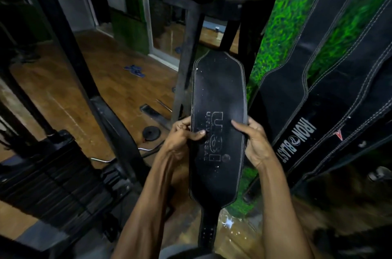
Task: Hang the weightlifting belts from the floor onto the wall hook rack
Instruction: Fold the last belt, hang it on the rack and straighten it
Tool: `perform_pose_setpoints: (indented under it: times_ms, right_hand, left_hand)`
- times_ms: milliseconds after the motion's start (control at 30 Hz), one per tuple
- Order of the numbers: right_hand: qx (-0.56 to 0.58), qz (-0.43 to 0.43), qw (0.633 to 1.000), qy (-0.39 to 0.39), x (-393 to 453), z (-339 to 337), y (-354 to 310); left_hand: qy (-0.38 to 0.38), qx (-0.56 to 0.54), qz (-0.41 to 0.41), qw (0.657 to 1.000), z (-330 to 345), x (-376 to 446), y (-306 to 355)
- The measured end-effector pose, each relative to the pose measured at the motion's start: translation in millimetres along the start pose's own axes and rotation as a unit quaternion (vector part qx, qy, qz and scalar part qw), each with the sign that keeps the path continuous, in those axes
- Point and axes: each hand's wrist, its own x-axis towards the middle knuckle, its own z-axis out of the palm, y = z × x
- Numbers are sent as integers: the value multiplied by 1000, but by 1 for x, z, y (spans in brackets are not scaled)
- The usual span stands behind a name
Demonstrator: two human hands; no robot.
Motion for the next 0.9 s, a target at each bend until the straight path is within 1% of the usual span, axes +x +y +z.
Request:
perform_pose_setpoints:
  times_ms: [100,167,267,367,433,467,533,600,633,700,767,833,900]
  right_hand:
    - [-30,-48,998,13,6,8,-10]
    - [-49,-75,996,28,5,11,-2]
    - [-62,-53,996,23,2,11,13]
    - [-90,-24,996,-10,-4,15,21]
    - [-77,-15,997,-21,-6,15,16]
    - [-58,-18,998,-23,-5,13,10]
    - [-23,-34,999,-18,-3,14,-8]
    - [-40,-44,998,11,2,16,-25]
    - [-56,-47,997,37,5,17,-30]
    - [-64,-17,994,86,8,22,-36]
    - [-44,6,992,118,6,25,-40]
    - [-11,16,991,131,4,25,-41]
    - [-9,9,992,128,2,25,-37]
  left_hand:
    - [-26,42,-14,999,-5,-6,-8]
    - [-37,58,-10,998,-8,-12,-1]
    - [-47,40,5,998,0,-16,28]
    - [4,72,86,994,5,-3,53]
    - [39,106,102,988,6,2,54]
    - [47,118,94,987,8,3,47]
    - [38,149,83,985,12,2,30]
    - [12,193,74,978,16,2,16]
    - [-3,216,68,974,17,3,10]
    - [-25,251,47,967,17,1,7]
    - [-42,270,36,961,16,-2,7]
    - [-48,284,10,957,12,-3,4]
    - [-61,285,-26,956,6,-4,2]
